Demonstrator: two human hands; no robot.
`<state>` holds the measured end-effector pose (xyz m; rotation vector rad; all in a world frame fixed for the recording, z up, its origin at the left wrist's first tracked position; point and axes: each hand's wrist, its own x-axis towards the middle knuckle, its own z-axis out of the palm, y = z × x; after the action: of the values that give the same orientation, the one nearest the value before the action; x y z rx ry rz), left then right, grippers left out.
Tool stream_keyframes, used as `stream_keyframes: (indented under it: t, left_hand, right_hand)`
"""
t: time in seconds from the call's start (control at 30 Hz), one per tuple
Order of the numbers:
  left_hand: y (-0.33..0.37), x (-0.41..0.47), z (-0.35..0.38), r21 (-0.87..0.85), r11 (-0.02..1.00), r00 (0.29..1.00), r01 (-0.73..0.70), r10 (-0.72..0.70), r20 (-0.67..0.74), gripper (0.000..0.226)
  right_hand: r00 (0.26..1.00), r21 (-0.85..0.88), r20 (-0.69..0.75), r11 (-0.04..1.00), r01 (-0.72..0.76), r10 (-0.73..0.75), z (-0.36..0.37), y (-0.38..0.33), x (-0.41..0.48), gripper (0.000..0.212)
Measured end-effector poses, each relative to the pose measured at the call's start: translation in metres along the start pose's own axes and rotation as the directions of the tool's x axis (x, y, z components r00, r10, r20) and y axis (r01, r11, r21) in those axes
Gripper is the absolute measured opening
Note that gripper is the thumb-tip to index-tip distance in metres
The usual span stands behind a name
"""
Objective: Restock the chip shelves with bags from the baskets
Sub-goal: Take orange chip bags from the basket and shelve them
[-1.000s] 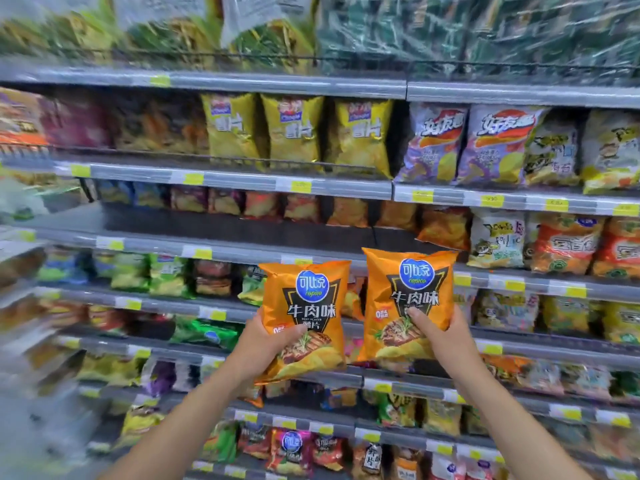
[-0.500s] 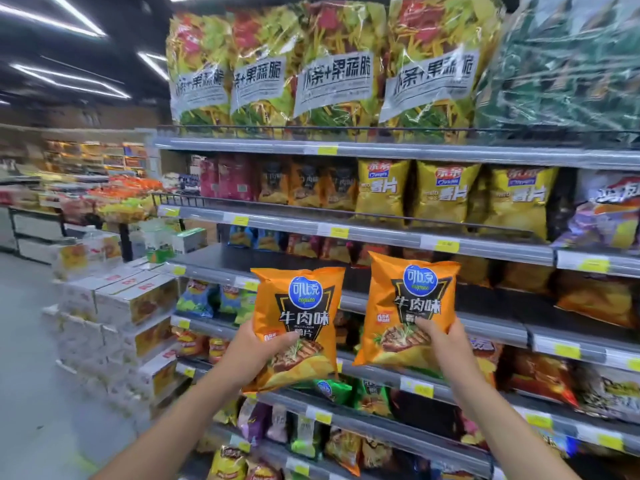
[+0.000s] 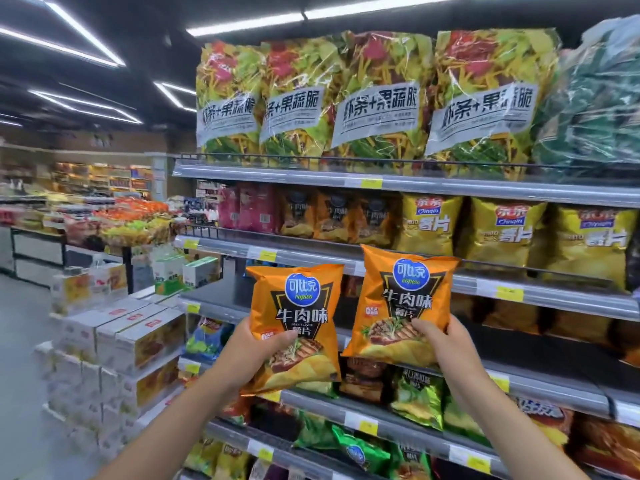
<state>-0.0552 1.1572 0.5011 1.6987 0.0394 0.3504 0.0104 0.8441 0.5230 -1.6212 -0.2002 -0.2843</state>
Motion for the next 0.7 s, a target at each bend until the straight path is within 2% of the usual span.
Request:
stream_keyframes:
  t: [0.23, 0.37, 0.47, 0.6, 0.7]
  left_hand:
    - [0.003, 0.082, -0.023, -0.039, 0.998, 0.999, -0.049, 0.049, 0.008, 0.073]
    - [0.006, 0.129, -0.033, -0.052, 0.997, 0.997, -0.059, 0.061, 0.039, 0.098]
    - [0.002, 0.161, -0.039, -0.084, 0.994, 0.996, -0.064, 0.068, 0.051, 0.105]
    - [0.004, 0.191, -0.042, -0.118, 0.99, 0.994, -0.078, 0.085, 0.064, 0.106]
    - [0.005, 0.215, -0.045, -0.146, 0.984, 0.99, -0.105, 0.118, 0.08, 0.091]
  right_hand:
    - [0.997, -0.052, 0.036, 0.996, 0.069, -0.067, 0.036, -0.007, 0.072, 0.015]
    - [0.993, -0.105, 0.023, 0.988, 0.115, -0.113, 0.054, -0.004, 0.113, 0.012]
    - [0.99, -0.134, 0.021, 0.981, 0.141, -0.139, 0.064, -0.002, 0.135, 0.011]
    - [0.988, -0.171, 0.015, 0.973, 0.157, -0.156, 0.073, 0.001, 0.157, 0.015]
    - [0.987, -0.191, -0.021, 0.969, 0.155, -0.162, 0.08, 0.001, 0.172, 0.024]
